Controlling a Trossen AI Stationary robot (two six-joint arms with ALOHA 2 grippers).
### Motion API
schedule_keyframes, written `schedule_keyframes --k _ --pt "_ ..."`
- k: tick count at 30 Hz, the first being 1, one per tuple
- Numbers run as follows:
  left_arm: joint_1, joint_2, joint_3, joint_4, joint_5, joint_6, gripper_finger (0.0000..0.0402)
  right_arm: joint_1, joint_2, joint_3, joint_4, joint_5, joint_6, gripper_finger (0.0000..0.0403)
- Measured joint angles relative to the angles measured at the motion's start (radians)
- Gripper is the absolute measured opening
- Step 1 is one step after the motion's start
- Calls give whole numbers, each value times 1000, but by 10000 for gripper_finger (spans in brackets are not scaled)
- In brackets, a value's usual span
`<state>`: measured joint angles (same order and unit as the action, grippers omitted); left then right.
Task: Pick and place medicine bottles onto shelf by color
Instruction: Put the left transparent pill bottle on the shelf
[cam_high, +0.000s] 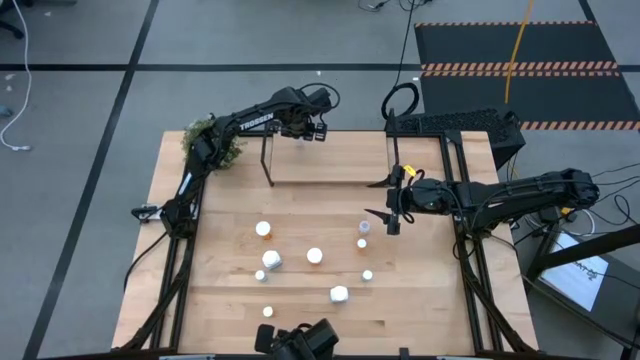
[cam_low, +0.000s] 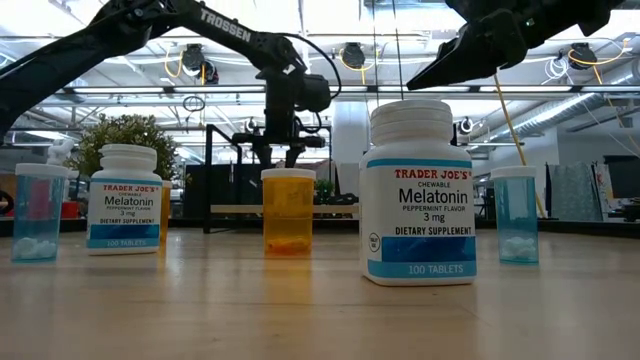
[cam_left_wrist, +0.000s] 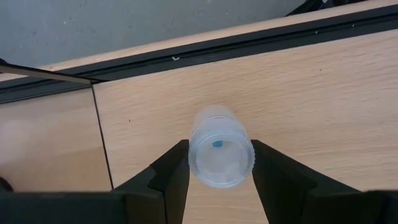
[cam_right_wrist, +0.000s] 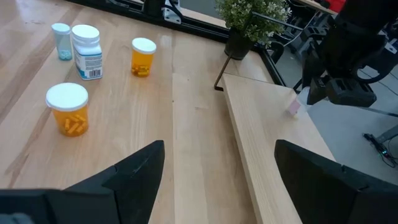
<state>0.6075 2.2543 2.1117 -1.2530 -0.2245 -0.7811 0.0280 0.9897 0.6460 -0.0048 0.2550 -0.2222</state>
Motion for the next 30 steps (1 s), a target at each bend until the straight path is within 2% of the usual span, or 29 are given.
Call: schedule_keyframes --k 10,19,26,30 --pt "0 0 0 0 -12 -6 203 0 0 0 0 0 0 299" --pt "0 -9 9 9 -13 17 200 0 0 0 0 0 0 299" --pt "-7 -9 119 -34 -44 69 200 0 0 0 -1 0 0 299" --pt "-33 -20 223 -33 -68 235 200 0 0 0 -1 0 2 299"
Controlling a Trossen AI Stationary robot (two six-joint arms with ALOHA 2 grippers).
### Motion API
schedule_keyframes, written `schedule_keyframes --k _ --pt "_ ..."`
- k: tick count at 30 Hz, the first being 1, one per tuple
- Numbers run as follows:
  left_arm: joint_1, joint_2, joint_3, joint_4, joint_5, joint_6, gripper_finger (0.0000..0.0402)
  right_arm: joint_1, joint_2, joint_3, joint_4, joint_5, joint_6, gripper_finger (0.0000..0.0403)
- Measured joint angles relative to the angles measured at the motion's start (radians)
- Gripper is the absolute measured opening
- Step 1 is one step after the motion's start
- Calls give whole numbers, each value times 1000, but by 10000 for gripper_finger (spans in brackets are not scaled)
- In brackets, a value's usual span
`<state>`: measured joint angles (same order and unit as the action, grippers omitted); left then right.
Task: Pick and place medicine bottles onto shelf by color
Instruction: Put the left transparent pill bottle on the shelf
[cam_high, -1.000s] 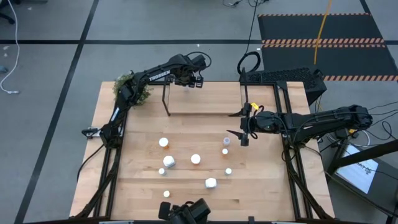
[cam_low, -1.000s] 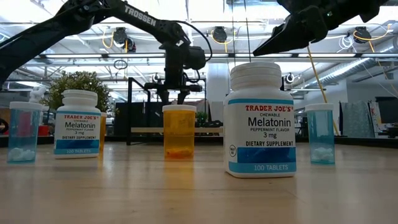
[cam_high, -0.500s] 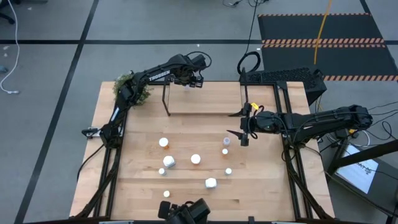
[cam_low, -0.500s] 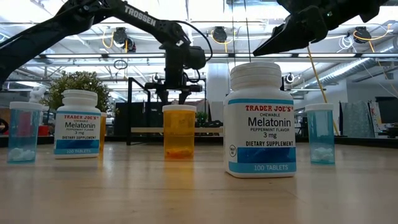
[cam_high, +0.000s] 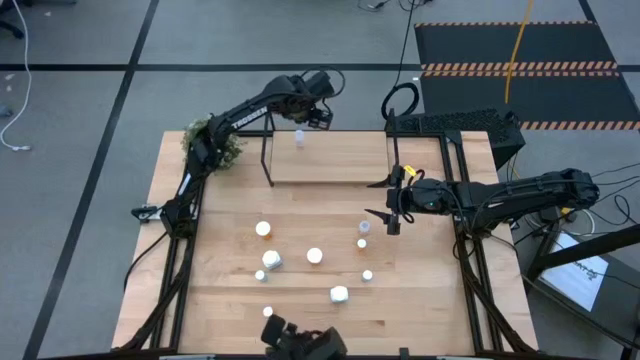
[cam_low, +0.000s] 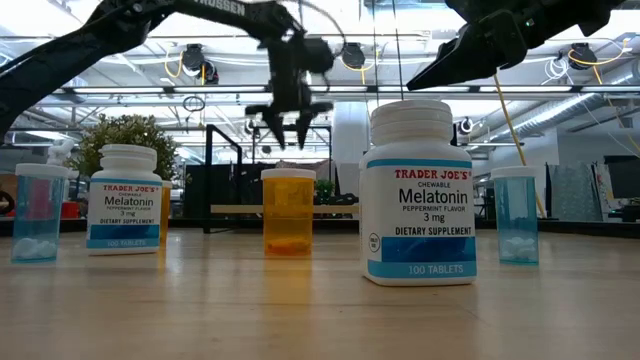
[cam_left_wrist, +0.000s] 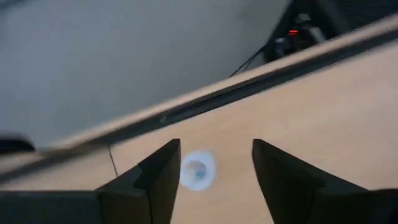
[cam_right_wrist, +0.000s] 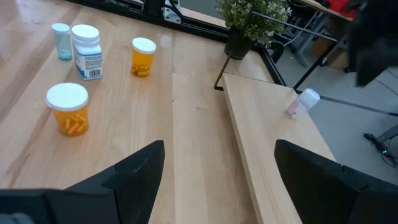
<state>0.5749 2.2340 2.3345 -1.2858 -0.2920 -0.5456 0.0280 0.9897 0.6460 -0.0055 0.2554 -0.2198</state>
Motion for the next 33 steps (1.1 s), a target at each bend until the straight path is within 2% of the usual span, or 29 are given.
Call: schedule_keyframes --k 4,10,15,19,21,26,31,33 --pt "-68 -92 8 50 -15 145 200 0 0 0 -1 0 33 299" --pt "-224 -246 8 16 -219 355 200 0 0 -15 -33 2 126 299" --pt "-335 -319 -41 24 -260 462 200 0 21 -9 123 66 125 294" --pt "-363 -395 -228 128 -283 494 200 6 78 75 188 95 82 279" --pt "-365 -465 -359 192 -285 487 200 8 115 123 176 133 53 270" --pt "-394 -700 -727 478 -286 490 200 6 244 257 181 192 -27 247" --pt "-425 -958 -1044 716 -296 479 200 -39 395 403 177 176 -125 223" --pt "-433 -1045 -1156 786 -300 494 200 -72 458 474 186 120 -141 213"
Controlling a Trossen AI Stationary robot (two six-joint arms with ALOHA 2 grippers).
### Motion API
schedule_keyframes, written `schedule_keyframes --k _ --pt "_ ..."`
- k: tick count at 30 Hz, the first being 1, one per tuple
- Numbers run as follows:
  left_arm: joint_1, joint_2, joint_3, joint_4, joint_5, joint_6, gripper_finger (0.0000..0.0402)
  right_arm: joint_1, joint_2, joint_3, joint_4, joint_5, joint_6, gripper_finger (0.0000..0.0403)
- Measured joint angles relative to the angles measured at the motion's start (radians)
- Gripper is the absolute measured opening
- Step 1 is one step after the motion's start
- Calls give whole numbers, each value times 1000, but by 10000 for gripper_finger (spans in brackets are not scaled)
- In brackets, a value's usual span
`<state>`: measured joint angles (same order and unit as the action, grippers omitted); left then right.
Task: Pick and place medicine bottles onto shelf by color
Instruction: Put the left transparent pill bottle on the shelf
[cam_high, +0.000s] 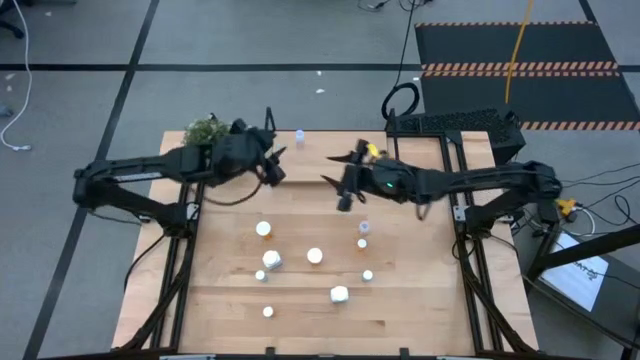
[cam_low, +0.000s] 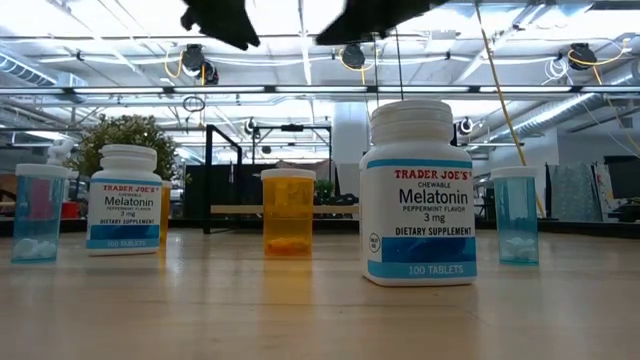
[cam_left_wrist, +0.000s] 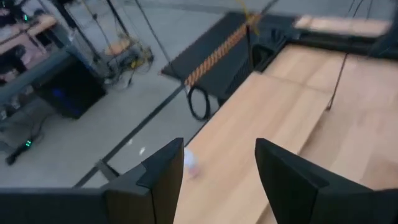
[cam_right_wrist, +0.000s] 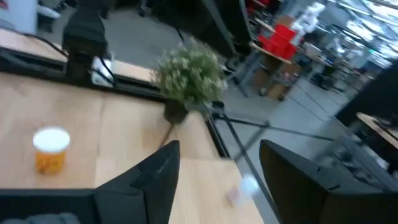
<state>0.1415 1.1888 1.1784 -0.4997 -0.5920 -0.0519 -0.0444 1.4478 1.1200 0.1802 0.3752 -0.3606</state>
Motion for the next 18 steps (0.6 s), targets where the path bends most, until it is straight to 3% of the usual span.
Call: schedule_keyframes --k 4,8,13,18 --pt "1 -171 -204 147 3 -19 200 -73 125 133 4 -143 -3 194" --pt "2 -309 -358 296 45 46 200 -157 237 214 -2 -220 7 178" --pt "-8 -432 -460 358 139 96 200 -270 346 234 9 -255 64 158" --pt "-16 -483 -502 354 154 84 200 -371 451 234 48 -349 176 143"
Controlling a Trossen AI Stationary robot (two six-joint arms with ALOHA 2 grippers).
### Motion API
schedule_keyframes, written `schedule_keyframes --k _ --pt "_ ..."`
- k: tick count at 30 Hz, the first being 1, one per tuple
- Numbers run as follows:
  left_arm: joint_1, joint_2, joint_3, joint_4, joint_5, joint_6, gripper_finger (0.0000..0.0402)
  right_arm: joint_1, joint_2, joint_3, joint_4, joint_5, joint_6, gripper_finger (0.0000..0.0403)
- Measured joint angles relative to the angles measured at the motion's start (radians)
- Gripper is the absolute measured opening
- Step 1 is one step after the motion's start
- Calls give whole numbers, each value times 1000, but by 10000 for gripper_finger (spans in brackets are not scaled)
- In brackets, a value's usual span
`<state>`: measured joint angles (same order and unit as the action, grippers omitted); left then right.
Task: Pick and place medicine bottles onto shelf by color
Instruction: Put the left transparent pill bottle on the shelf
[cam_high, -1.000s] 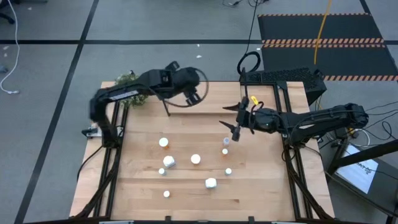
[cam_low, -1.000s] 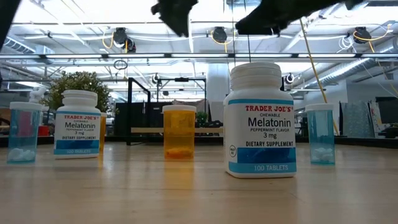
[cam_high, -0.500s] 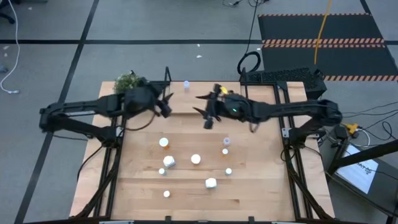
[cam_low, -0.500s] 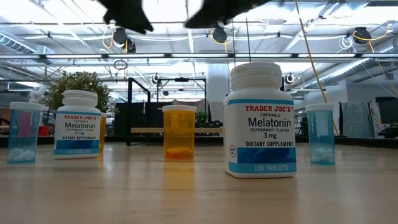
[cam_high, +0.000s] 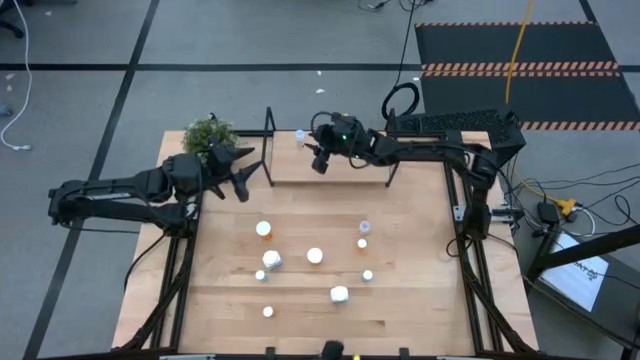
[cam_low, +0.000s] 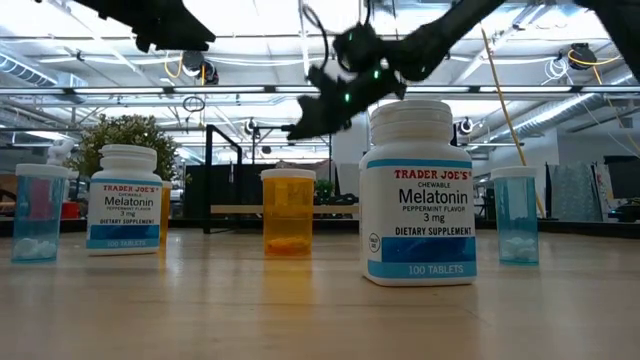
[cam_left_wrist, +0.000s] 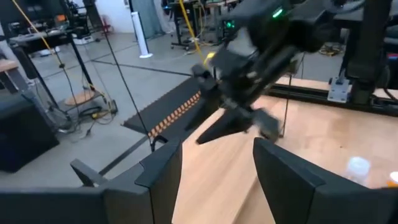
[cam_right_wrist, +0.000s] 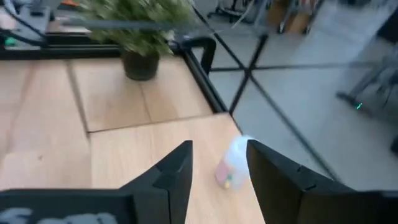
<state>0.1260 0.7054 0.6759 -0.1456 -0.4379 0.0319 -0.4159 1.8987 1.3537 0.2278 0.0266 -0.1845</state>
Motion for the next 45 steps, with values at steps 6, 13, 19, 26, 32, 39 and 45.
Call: schedule_keyframes --k 6,13,19,26,32,39,45 --pt "-15 3 -11 0 21 -8 200 -38 81 -1 38 -4 75 145" --pt "-25 8 -11 24 23 13 200 -36 94 21 41 48 80 156" --pt "-25 8 -10 45 23 35 200 -16 94 56 -26 63 113 149" --pt "-25 8 -10 78 22 76 200 31 98 188 -145 107 74 133" --pt "-25 8 -10 100 22 97 200 -44 110 243 -227 54 92 128" --pt "-24 8 -10 122 22 132 200 -83 178 243 -237 -12 137 128" --pt "-24 8 -10 136 21 149 200 -82 228 243 -197 -32 165 128"
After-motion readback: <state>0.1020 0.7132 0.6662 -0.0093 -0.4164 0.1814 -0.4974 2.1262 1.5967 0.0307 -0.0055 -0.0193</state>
